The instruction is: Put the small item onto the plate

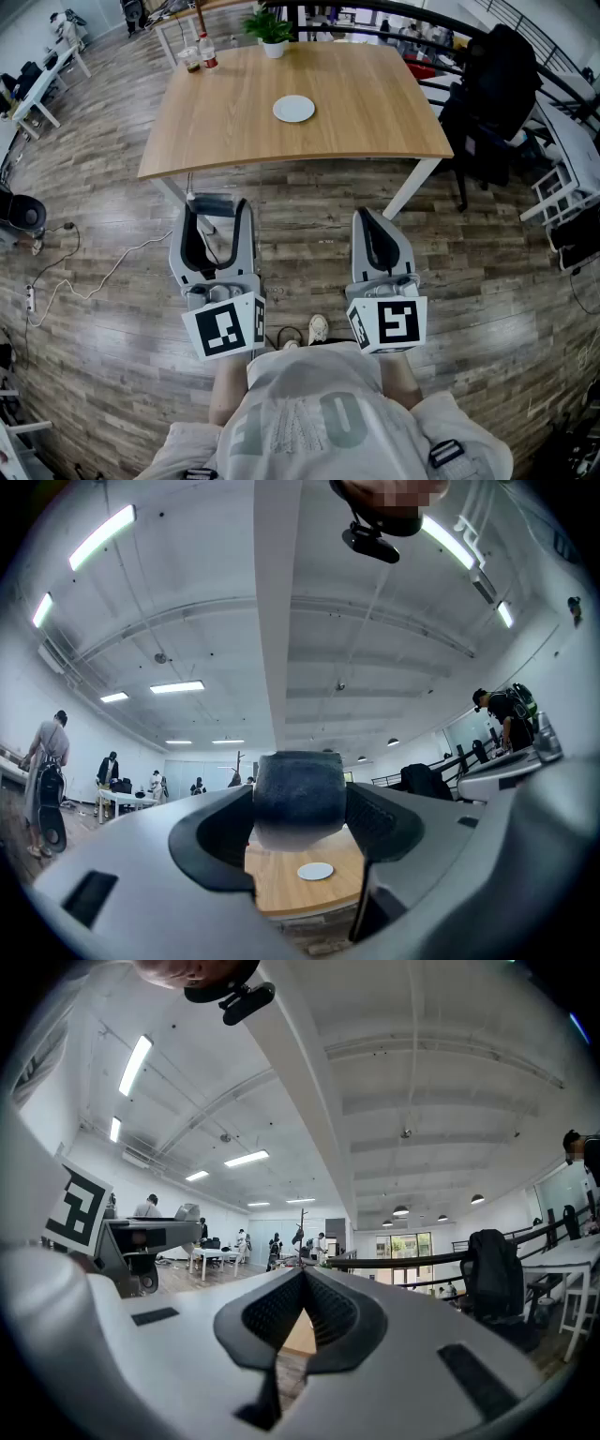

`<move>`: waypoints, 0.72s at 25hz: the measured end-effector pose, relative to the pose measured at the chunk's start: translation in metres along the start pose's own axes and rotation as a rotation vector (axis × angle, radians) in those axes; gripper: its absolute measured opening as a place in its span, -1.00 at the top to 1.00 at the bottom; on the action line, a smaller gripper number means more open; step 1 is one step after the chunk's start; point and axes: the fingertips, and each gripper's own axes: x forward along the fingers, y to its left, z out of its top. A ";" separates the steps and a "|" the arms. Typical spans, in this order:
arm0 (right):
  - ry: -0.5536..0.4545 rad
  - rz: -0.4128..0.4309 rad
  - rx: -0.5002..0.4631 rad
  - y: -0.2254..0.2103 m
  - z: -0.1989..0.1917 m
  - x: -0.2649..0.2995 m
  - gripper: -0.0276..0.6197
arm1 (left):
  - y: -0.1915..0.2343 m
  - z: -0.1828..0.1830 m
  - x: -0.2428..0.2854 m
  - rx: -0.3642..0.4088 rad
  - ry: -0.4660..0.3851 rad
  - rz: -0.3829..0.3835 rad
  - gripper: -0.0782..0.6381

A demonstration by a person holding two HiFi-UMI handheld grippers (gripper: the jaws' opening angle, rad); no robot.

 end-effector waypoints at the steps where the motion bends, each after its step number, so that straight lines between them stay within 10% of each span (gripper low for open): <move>1: -0.003 0.004 -0.005 -0.001 0.000 0.001 0.86 | 0.000 -0.001 0.001 -0.001 0.002 0.002 -0.08; 18: -0.001 0.048 0.063 -0.041 -0.026 0.013 0.86 | -0.013 -0.014 0.023 0.033 0.021 0.058 -0.08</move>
